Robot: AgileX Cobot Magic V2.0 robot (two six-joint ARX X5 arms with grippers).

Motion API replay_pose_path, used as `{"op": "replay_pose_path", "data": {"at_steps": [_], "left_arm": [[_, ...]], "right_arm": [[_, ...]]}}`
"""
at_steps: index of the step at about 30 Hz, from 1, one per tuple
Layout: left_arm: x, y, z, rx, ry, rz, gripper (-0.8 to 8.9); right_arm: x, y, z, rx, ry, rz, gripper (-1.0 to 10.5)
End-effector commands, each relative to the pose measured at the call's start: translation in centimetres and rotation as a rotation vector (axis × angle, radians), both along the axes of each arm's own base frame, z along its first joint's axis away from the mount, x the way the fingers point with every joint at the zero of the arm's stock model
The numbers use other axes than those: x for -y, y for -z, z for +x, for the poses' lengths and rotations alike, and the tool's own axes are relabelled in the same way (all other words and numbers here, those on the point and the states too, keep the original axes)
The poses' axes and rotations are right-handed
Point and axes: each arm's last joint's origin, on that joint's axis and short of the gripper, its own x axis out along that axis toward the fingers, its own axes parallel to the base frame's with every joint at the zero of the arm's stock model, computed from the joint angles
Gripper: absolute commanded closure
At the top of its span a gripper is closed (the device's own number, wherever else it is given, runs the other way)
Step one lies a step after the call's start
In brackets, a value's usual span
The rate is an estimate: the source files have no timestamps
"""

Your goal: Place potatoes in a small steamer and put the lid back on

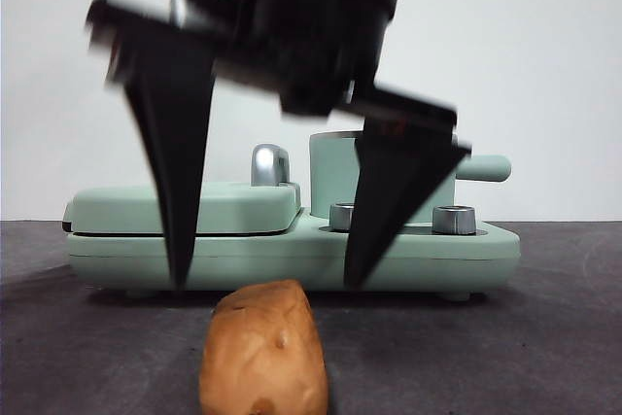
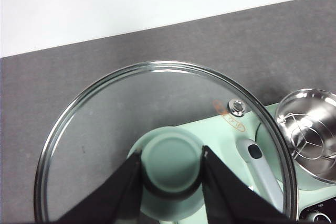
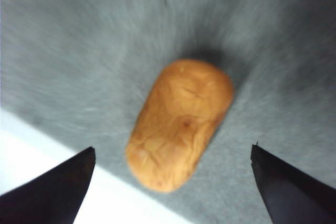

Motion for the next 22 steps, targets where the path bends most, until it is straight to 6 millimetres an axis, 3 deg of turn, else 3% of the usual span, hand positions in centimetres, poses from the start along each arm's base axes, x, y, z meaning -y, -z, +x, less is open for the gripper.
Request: {"op": "replay_pose_path", "data": {"at_steps": [1, 8, 13, 16, 22], "left_arm": [[-0.3, -1.2, -0.4, 0.066, 0.001, -0.004, 8.06], [-0.7, -1.2, -0.3, 0.065, -0.013, -0.003, 8.06], [-0.8, -1.2, -0.3, 0.065, -0.016, -0.003, 8.06], [-0.8, -1.2, -0.3, 0.065, -0.015, -0.002, 8.06], [-0.8, -1.1, -0.3, 0.060, -0.011, 0.004, 8.06]], "right_arm": [[-1.2, 1.2, -0.2, -0.013, -0.007, -0.028, 4.9], [-1.9, 3.4, 0.2, -0.028, -0.008, -0.076, 5.0], [-2.2, 4.1, 0.4, -0.018, -0.029, -0.084, 7.5], [-2.2, 4.1, 0.4, -0.013, -0.044, -0.082, 8.6], [-2.1, 2.5, 1.3, -0.010, -0.040, -0.080, 8.6]]}}
